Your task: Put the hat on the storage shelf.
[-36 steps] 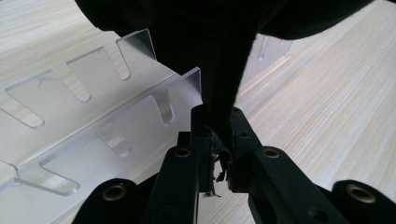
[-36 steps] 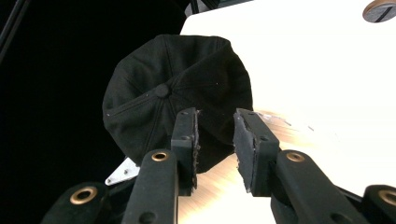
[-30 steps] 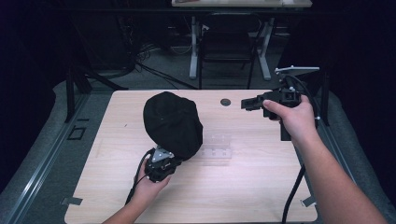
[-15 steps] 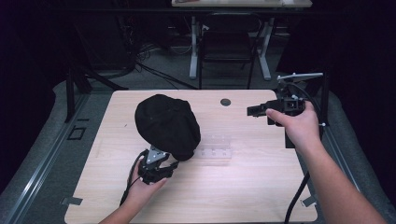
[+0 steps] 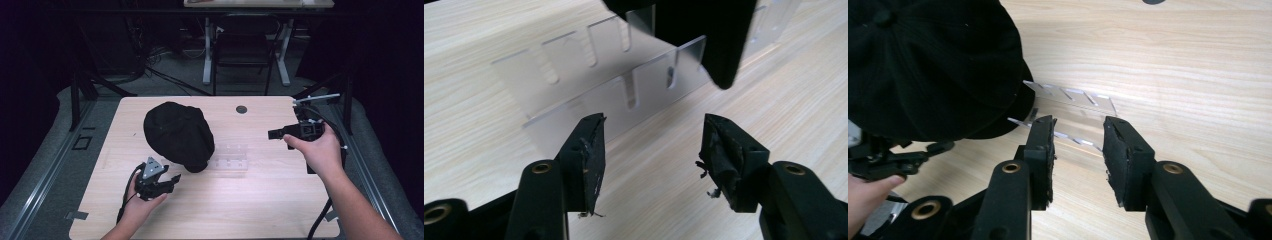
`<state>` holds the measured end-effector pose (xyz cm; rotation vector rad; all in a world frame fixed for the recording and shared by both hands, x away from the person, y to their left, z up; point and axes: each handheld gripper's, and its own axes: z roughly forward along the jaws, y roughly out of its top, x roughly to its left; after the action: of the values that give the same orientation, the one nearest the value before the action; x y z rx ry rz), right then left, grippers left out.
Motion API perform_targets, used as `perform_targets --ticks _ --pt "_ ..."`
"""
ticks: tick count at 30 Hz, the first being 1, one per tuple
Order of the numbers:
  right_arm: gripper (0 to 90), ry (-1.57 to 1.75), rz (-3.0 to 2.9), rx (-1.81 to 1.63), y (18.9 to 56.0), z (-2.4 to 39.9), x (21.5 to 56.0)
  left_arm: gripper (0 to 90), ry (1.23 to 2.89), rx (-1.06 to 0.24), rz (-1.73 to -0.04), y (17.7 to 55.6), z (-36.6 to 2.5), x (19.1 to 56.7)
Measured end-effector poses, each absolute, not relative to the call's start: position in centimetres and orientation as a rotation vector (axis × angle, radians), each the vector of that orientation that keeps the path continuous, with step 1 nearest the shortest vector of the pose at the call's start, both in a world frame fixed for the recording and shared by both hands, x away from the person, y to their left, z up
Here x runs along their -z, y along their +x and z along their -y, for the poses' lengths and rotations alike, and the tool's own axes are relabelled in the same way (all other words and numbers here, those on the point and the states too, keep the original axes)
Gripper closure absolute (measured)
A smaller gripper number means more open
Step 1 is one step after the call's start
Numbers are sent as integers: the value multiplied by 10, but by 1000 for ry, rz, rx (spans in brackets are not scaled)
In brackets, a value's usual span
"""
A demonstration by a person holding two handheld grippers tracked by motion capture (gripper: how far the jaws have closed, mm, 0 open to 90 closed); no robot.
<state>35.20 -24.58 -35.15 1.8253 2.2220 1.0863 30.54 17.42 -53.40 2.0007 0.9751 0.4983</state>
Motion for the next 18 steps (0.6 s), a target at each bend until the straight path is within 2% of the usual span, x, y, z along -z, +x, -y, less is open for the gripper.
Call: perform_targets --ticks 10,18 --pt "633 1830 -2202 -1025 346 251 371 418 1960 -489 -1052 310 -191 539" --pt "620 1826 -2180 -1024 340 255 385 420 1963 -483 -1051 310 -191 542"
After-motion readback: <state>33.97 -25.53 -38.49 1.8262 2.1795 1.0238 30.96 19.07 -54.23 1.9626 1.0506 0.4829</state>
